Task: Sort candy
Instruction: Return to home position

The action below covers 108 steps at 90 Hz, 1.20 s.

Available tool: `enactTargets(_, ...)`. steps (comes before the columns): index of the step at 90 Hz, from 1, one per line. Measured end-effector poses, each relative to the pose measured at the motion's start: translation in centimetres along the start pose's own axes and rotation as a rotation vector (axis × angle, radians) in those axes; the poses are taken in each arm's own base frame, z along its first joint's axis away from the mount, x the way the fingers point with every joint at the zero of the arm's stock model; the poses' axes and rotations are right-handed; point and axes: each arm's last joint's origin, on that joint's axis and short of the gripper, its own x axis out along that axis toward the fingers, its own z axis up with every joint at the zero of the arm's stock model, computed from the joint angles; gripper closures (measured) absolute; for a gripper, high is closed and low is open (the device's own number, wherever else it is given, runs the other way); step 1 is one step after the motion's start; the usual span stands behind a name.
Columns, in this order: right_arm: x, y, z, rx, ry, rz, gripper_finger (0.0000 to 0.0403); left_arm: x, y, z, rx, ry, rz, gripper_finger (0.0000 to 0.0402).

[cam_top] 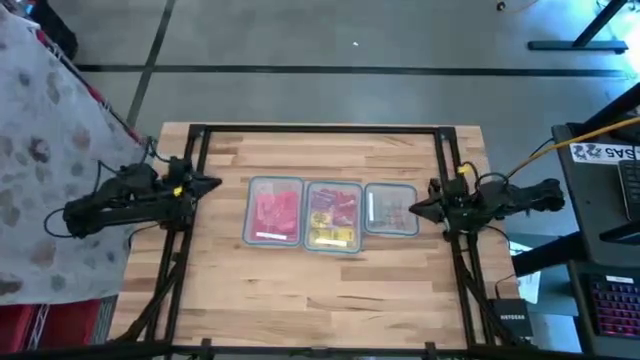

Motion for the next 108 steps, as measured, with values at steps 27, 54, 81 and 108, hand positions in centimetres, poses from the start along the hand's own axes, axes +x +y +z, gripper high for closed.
enactTargets(27, 1.4, -0.6, -2.9, -0.113, -0.004, 0.149, 0.0403, 3.6, 1.1, -4.3, 0.023, 0.002, -0.071, 0.0401)
enactTargets(54, 1.8, -0.9, -3.9, -0.216, -0.037, 0.193, 0.0402, 5.8, 2.2, -7.5, 0.031, -0.103, -0.105, 0.0401)
enactTargets(81, 1.9, -1.4, -4.2, -0.245, -0.030, 0.064, 0.0402, 5.9, 2.2, -7.6, 0.102, -0.111, -0.091, 0.0402)
enactTargets(108, 1.9, -1.3, -4.2, -0.246, -0.026, 0.072, 0.0402, 5.9, 2.2, -7.6, 0.081, -0.108, -0.095, 0.0402)
